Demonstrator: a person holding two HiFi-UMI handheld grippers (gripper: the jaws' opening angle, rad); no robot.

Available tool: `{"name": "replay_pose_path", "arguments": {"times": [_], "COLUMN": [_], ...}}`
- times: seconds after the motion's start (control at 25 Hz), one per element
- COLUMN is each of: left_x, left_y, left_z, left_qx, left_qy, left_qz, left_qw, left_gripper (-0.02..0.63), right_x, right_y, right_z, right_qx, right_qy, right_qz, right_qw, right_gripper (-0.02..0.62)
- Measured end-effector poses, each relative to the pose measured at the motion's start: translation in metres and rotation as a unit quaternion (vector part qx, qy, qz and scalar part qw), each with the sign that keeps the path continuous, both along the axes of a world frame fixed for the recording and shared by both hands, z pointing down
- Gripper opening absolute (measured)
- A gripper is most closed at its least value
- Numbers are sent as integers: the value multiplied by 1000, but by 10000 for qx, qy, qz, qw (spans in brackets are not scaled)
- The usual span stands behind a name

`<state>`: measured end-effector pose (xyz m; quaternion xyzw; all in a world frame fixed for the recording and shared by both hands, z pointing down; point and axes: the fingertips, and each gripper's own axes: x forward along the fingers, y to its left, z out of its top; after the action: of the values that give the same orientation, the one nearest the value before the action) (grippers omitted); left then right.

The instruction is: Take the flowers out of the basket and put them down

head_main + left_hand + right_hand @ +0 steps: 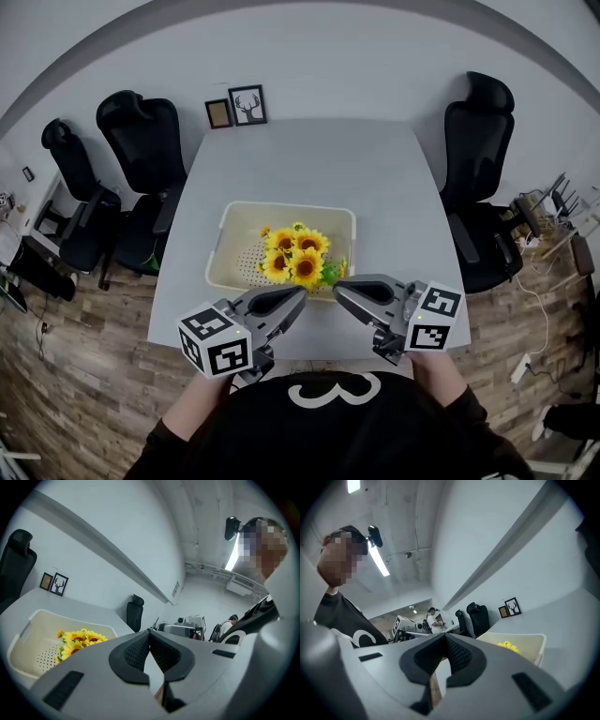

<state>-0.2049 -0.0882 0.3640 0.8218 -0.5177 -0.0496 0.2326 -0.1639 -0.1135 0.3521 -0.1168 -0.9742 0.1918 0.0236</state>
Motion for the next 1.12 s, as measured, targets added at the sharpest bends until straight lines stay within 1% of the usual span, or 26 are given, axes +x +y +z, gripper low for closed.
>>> {"name": "replay_pose_path", "arguments": {"times": [0.16,0.48,0.56,0.68,0.84,0.92,1.0,1.08,1.12], "left_x": [-34,-99,-111,-122,-139,-148,-157,-165,-168], "left_y": [-19,-49,-56,-65,-79,-86,-92,-99,-104], "left_z": [6,32,38,49,68,79,88,96,102], "left_qx": [-105,-445,-483,-531,-657,-756,-873,-1008,-1090], "left_qy": [80,-305,-486,-888,-1472,-1619,-1585,-1377,-1230], "left_qz": [-36,-151,-120,10,178,250,252,220,234], "left_qw": [9999,9984,9976,9946,9868,9836,9832,9851,9861], "left_gripper": [14,14,14,14,14,15,15,17,28], "right_x": [-22,-62,-70,-78,-85,-87,-88,-88,-88], "right_y": [-18,-44,-48,-52,-59,-63,-64,-64,-65], "right_z": [5,23,28,36,44,46,49,53,56], "right_qx": [-36,-204,-252,-319,-402,-440,-477,-522,-549], "right_qy": [140,405,440,496,564,586,619,659,679], "right_qz": [171,409,446,486,580,635,675,719,744], "right_qw": [9998,9981,9977,9971,9959,9953,9947,9939,9934], "right_gripper": [8,8,8,8,8,8,8,8,8]}}
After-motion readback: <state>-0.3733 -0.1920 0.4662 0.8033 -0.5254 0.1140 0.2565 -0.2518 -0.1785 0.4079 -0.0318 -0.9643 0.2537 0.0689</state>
